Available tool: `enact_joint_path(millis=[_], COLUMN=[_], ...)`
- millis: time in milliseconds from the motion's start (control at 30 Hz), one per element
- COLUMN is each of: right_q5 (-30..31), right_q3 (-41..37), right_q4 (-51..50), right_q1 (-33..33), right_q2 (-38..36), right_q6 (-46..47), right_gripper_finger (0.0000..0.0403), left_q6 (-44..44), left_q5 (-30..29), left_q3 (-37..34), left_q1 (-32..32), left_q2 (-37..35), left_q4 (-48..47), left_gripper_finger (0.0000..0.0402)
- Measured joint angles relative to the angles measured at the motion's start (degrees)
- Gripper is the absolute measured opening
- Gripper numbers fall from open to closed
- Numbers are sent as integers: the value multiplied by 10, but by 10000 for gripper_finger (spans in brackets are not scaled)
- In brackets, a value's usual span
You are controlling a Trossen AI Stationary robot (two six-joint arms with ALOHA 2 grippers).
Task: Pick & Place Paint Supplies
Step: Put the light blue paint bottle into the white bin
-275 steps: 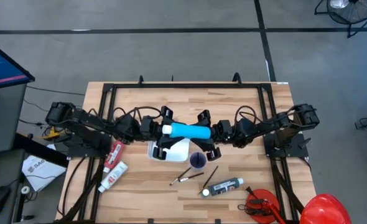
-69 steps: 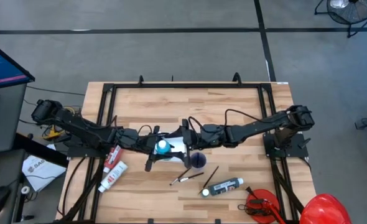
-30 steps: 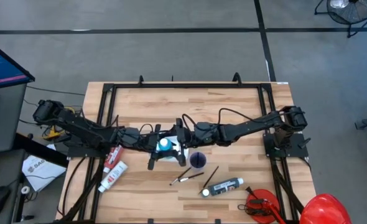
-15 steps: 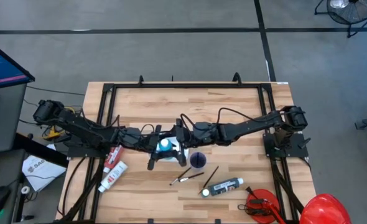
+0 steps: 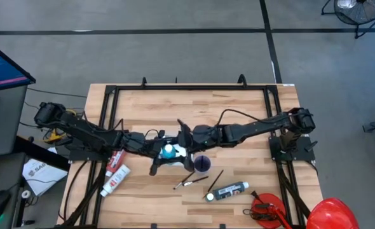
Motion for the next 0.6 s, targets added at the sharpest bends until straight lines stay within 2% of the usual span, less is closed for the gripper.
enact_joint_path(millis=[600], right_q5=[32], right_q3=[-2], right_q4=[31], right_q1=[3], right_q2=[0], right_q6=[-22], right_gripper_finger=[307], left_q6=[-2], left_q5=[-8], left_q3=[0], left_q1=[1], left_q2=[1], left_q4=[6], left_gripper_finger=[173])
